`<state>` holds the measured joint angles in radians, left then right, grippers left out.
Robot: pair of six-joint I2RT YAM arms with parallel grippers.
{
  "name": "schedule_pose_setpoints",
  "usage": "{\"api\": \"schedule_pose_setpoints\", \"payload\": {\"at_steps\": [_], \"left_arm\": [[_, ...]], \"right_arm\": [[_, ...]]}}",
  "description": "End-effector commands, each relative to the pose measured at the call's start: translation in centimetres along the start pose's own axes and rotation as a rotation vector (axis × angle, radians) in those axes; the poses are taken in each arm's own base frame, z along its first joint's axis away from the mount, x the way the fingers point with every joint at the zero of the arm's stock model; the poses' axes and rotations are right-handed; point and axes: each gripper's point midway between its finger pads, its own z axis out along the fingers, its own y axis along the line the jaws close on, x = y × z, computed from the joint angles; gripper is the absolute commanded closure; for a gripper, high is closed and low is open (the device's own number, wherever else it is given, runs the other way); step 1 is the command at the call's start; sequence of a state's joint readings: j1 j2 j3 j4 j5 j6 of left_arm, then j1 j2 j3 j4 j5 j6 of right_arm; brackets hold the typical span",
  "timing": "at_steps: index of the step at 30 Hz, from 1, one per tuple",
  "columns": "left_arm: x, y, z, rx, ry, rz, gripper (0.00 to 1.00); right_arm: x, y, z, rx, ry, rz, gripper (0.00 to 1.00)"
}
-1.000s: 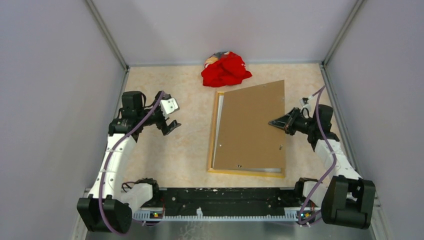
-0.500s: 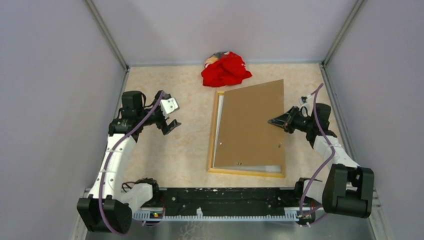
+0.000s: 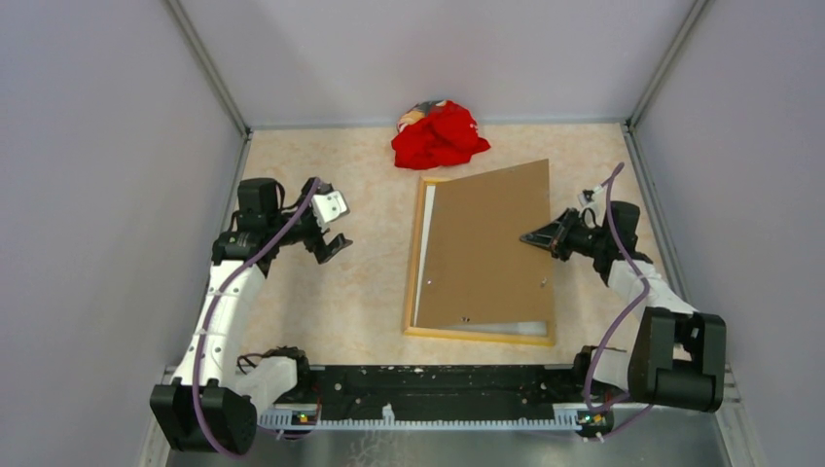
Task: Put the photo into the frame
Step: Place the photo frame item in the photo frame.
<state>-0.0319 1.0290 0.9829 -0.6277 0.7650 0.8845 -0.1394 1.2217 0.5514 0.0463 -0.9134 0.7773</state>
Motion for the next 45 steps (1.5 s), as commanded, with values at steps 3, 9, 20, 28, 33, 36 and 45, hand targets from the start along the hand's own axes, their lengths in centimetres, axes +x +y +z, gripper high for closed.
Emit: {"api": "schedule_pose_setpoints", "payload": {"at_steps": [3, 9, 20, 28, 33, 36, 45], "left_arm": [[-0.7, 0.3, -0.2, -0.021, -0.029, 0.037, 0.01], [-0.4, 0.3, -0.3, -0.026, -0.022, 0.051, 0.01], [-0.2, 0.2, -0.2, -0.027, -0.021, 0.052, 0.01], [0.0, 0.2, -0.1, -0.026, -0.014, 0.058, 0.01], [0.2, 0.1, 0.0, -0.024, -0.011, 0.058, 0.01], [0.3, 0.2, 0.0, -0.024, -0.007, 0.056, 0.01], [0.3, 0.2, 0.0, -0.025, -0.004, 0.061, 0.01]], "right_arm": [[-1.5, 2.9, 0.5, -0.096, -0.005, -0.118, 1.0], [-1.9, 3.3, 0.9, -0.107, -0.005, -0.124, 1.0], [-2.2, 3.0, 1.9, -0.106, 0.016, -0.125, 1.0], [-2.0, 2.7, 2.6, -0.105, 0.026, -0.122, 1.0], [-2.0, 2.7, 2.9, -0.106, 0.027, -0.127, 1.0], [-1.7, 2.5, 3.2, -0.096, 0.033, -0.127, 1.0], [-1.8, 0.1, 3.2, 0.059, 0.022, -0.138, 0.57]]}}
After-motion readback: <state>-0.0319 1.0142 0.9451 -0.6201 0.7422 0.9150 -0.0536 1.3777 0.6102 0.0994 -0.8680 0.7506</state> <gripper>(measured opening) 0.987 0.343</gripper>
